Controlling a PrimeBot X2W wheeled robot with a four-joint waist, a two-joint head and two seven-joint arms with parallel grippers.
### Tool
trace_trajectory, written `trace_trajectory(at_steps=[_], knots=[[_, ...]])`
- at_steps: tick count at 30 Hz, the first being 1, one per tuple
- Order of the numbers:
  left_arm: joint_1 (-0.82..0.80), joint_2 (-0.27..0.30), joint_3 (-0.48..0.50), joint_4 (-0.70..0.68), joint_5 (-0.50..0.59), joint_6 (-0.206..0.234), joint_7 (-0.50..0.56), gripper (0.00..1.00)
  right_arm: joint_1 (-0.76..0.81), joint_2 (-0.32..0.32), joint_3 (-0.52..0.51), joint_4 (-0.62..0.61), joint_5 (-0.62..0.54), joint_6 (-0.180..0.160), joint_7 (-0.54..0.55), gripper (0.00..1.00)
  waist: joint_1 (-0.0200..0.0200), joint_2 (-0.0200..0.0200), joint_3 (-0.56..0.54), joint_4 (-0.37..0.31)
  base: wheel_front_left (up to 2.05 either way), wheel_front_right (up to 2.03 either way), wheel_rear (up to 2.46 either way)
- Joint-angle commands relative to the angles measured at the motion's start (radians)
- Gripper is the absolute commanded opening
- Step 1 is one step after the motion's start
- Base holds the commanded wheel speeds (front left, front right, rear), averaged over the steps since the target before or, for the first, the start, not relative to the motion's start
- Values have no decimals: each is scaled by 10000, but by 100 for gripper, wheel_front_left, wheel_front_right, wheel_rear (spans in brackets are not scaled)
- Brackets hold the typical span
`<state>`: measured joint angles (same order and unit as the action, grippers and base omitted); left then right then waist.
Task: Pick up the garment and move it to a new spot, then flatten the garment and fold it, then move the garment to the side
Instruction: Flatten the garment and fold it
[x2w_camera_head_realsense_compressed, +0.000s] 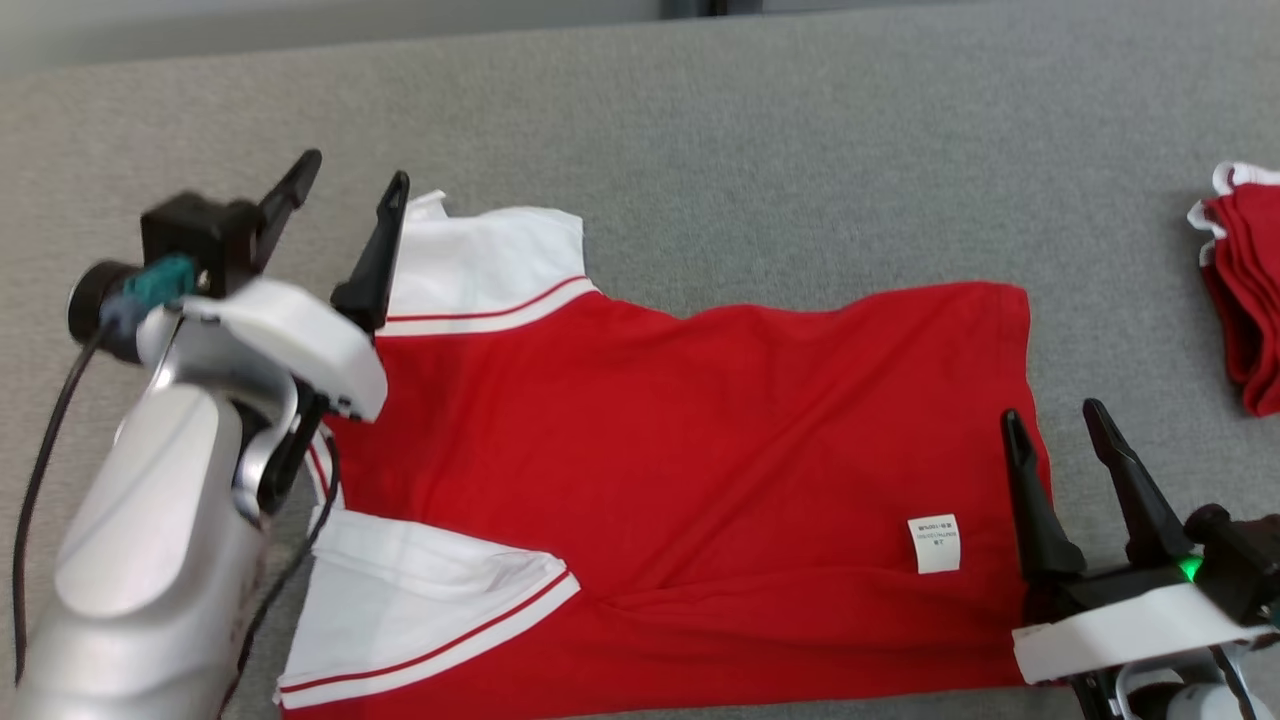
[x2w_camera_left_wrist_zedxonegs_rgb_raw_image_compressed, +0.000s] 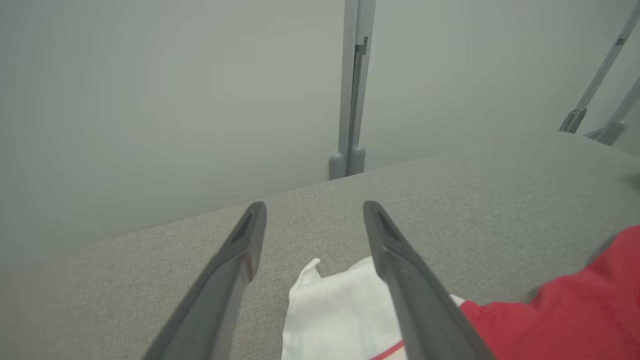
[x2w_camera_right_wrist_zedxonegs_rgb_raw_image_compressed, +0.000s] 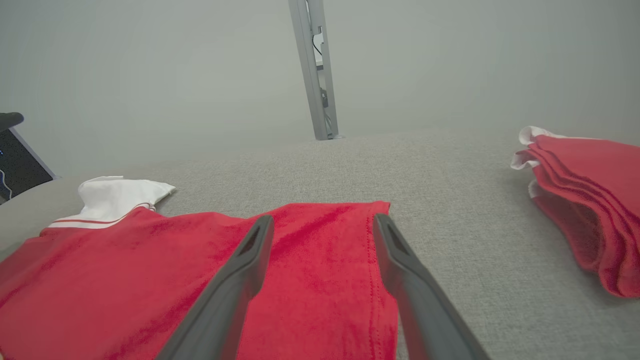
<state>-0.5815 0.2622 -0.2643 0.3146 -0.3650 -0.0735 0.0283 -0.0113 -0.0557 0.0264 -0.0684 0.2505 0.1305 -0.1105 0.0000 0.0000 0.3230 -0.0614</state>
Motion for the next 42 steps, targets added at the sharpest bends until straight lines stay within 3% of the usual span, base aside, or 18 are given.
trace_trajectory(at_steps=[1, 10, 15, 16, 17, 18, 32, 40, 42], knots=[[-582, -4, -104, 560, -46, -138, 140, 100, -215, 13, 43, 94, 18, 6, -107, 100, 0, 0, 639, -332, 0, 0, 0], [-2933, 86, -948, 3908, -242, -522, 1132, 100, -823, 25, 328, 592, 114, 6, -460, 100, 0, 0, 1344, -708, 0, 0, 0], [-3346, 55, -1225, 4677, -417, -553, 1374, 100, -827, 27, 272, 725, 131, 6, -555, 100, 0, 0, 1405, -695, 0, 0, 0], [-3412, 53, -1287, 4805, -468, -564, 1406, 79, -840, 29, 274, 750, 154, 6, -583, 100, 0, 0, 1413, -684, 0, 0, 0], [-3478, 32, -1359, 4919, -531, -570, 1399, 31, -862, 30, 264, 785, 157, 6, -587, 100, 0, 0, 1413, -670, 0, 0, 0], [-3532, 10, -1420, 5011, -585, -577, 1394, 0, -884, 29, 242, 809, 164, 6, -592, 100, 0, 0, 1411, -654, 0, 0, 0], [-3792, -69, -2317, 5070, -1361, -569, 404, 0, -1877, -404, -442, 594, 109, 6, -140, 100, 0, 0, 1313, -155, 0, 0, 0], [-3652, -84, -2306, 5106, -1560, -508, -580, 0, -1825, -418, -655, 549, 50, 6, -98, 100, 0, 0, 1192, 45, 0, 0, 0], [-3428, -95, -2142, 4969, -1660, -382, -1086, 100, -1692, -381, -658, 594, 45, 6, -127, 100, 0, 0, 1079, 57, 0, 0, 0]])
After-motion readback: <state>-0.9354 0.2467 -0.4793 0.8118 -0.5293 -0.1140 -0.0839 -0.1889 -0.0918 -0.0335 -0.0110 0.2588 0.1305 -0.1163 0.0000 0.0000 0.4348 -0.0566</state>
